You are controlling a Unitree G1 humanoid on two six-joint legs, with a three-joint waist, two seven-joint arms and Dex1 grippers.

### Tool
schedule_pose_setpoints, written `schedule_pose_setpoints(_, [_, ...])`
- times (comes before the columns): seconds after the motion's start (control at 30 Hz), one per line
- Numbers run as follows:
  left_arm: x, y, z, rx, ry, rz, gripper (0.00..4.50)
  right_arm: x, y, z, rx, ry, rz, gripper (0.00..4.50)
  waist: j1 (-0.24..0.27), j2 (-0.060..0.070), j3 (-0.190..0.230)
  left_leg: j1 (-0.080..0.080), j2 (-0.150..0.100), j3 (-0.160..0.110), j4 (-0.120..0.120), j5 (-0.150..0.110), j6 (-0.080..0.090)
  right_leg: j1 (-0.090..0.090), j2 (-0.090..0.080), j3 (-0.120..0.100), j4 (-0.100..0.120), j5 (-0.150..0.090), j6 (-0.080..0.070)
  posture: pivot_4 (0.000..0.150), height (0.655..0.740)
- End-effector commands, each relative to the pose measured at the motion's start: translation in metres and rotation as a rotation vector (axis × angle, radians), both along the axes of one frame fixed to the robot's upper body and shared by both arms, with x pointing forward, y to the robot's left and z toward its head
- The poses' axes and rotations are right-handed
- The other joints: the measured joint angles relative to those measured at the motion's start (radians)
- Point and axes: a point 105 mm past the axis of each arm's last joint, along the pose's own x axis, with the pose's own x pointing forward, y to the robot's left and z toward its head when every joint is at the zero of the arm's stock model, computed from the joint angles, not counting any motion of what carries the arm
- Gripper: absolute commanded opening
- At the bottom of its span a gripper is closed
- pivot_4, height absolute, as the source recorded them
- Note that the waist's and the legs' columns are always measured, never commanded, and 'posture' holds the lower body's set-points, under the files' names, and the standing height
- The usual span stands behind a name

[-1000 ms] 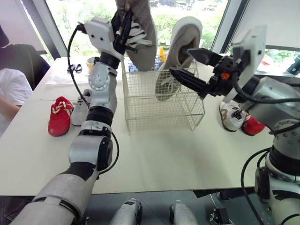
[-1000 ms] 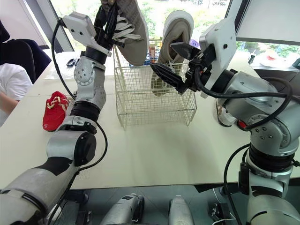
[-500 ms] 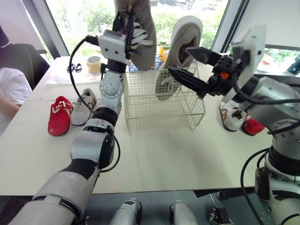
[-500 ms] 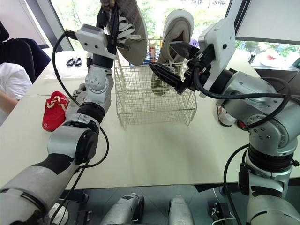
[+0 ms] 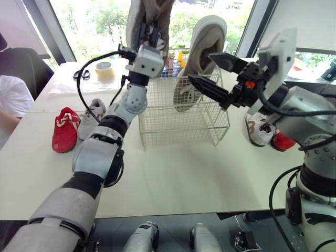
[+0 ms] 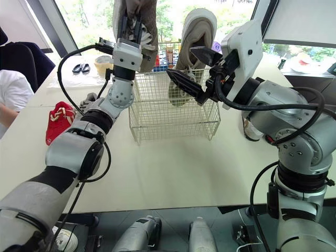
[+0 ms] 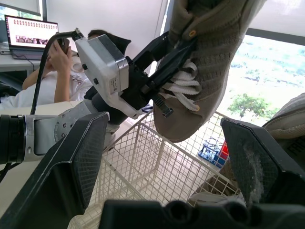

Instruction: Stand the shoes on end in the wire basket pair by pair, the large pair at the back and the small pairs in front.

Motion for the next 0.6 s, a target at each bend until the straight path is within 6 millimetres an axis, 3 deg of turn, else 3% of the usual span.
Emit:
schedule_pose_setpoints(0.03, [0.009,0.007,0.001,-0.108,0.101,-0.069,0.46,-0.009,0.003,0.010,-0.001,-0.059,0.018,4.08,0.000,0.000,0.000,0.000,0.000,0.000,0.000,0.000,0.000,0.000,0.000,0.000,0.000,0.000,0.000,0.150,0.7400])
schedule_pose_setpoints(0.07, [0.012,0.008,-0.003,-0.132,0.138,-0.094,0.46,-0.009,0.003,0.009,-0.002,-0.058,0.018,4.08,-0.001,0.000,0.000,0.000,0.000,0.000,0.000,0.000,0.000,0.000,0.000,0.000,0.000,0.000,0.000,0.150,0.7400])
schedule_pose_setpoints(0.27, [0.024,0.004,-0.040,-0.190,0.334,-0.260,3.16,-0.009,0.003,0.008,-0.004,-0.053,0.023,4.08,0.000,0.000,0.000,0.000,0.000,0.000,0.000,0.000,0.000,0.000,0.000,0.000,0.000,0.000,0.000,0.150,0.7400])
schedule_pose_setpoints(0.37, [0.024,0.003,-0.048,-0.202,0.365,-0.324,4.45,-0.009,0.003,0.008,-0.006,-0.052,0.024,4.08,0.012,0.000,0.000,0.000,0.000,0.000,0.002,0.000,0.000,0.002,0.000,0.000,0.000,0.000,0.001,0.150,0.7400])
schedule_pose_setpoints(0.6, [0.009,0.007,-0.047,-0.239,0.362,-0.533,4.45,-0.009,0.001,0.007,-0.006,-0.048,0.012,4.08,0.019,0.000,0.000,0.000,0.000,-0.001,0.003,0.000,0.000,0.002,0.000,0.000,0.000,0.001,0.001,0.150,0.7400])
